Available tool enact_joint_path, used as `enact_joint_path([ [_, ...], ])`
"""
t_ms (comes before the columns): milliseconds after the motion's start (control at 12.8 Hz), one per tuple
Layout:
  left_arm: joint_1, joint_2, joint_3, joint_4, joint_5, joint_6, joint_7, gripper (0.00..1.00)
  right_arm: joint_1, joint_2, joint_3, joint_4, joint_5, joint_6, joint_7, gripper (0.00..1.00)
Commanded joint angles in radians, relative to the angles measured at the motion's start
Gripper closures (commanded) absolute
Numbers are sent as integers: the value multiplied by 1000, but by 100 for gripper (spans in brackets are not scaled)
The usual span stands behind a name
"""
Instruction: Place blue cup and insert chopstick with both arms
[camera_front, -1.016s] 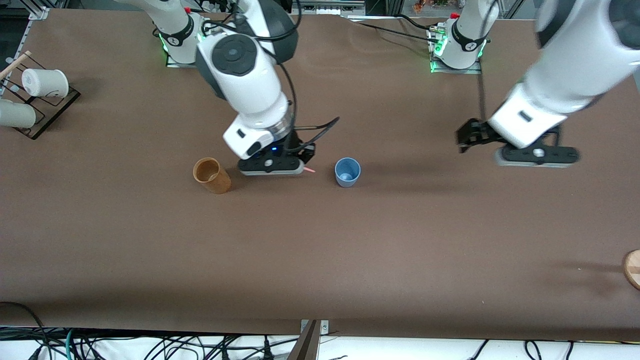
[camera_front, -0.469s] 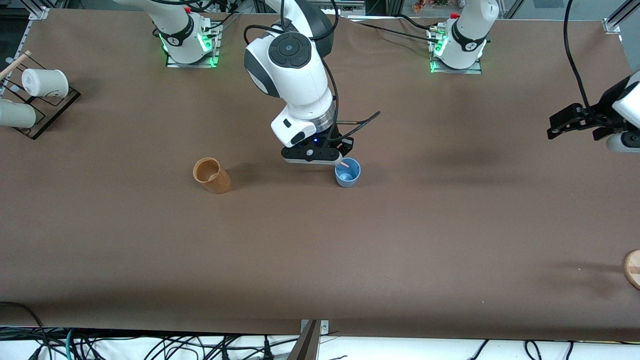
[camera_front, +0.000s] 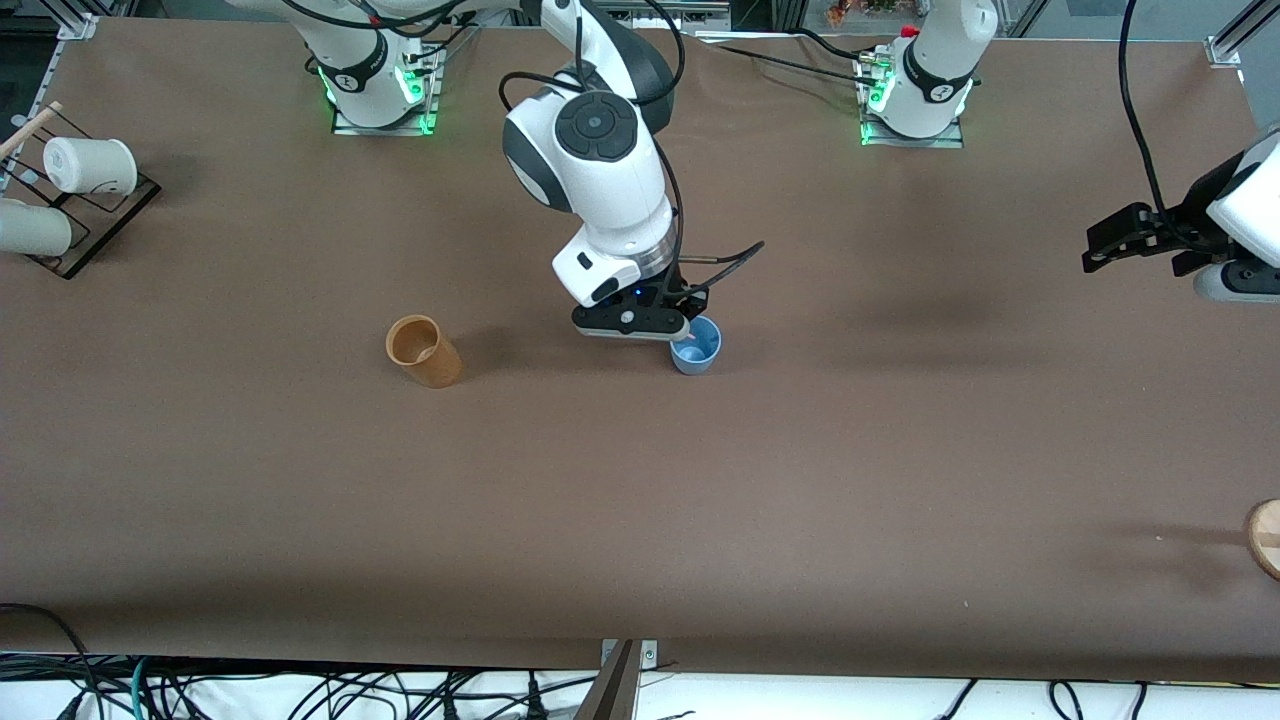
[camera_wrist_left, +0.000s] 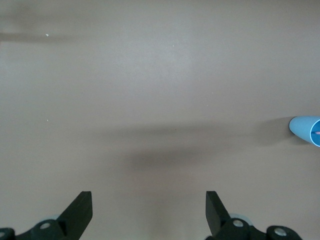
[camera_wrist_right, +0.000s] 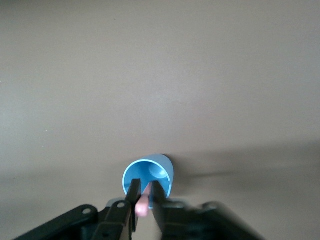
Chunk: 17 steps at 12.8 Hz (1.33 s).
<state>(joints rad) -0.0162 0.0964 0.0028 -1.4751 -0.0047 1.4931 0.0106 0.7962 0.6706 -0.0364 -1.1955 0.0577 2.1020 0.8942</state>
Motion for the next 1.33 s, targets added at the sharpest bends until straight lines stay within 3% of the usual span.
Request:
enact_joint_path([
  [0, -2, -9, 5, -11, -18, -5, 17, 0, 9, 14, -11, 37, -15, -7, 14, 38],
  [156, 2, -7, 5, -10, -20, -5, 19, 0, 6, 4, -14, 39, -13, -26, 9, 2],
  [391, -4, -6, 5, -8, -20, -5, 17, 0, -41, -51, -30, 68, -7, -187, -50, 0],
  [781, -7, -6, 3, -8, -20, -5, 17, 0, -257, -152, -30, 86, 25, -465, -449, 0],
  [859, -8, -6, 3, -8, -20, -5, 17, 0, -285, -193, -43, 61, 34, -500, -519, 0],
  [1250, -11, -6, 2, -10, -20, -5, 17, 0, -469, -507, -48, -309, 36, -516, -797, 0],
])
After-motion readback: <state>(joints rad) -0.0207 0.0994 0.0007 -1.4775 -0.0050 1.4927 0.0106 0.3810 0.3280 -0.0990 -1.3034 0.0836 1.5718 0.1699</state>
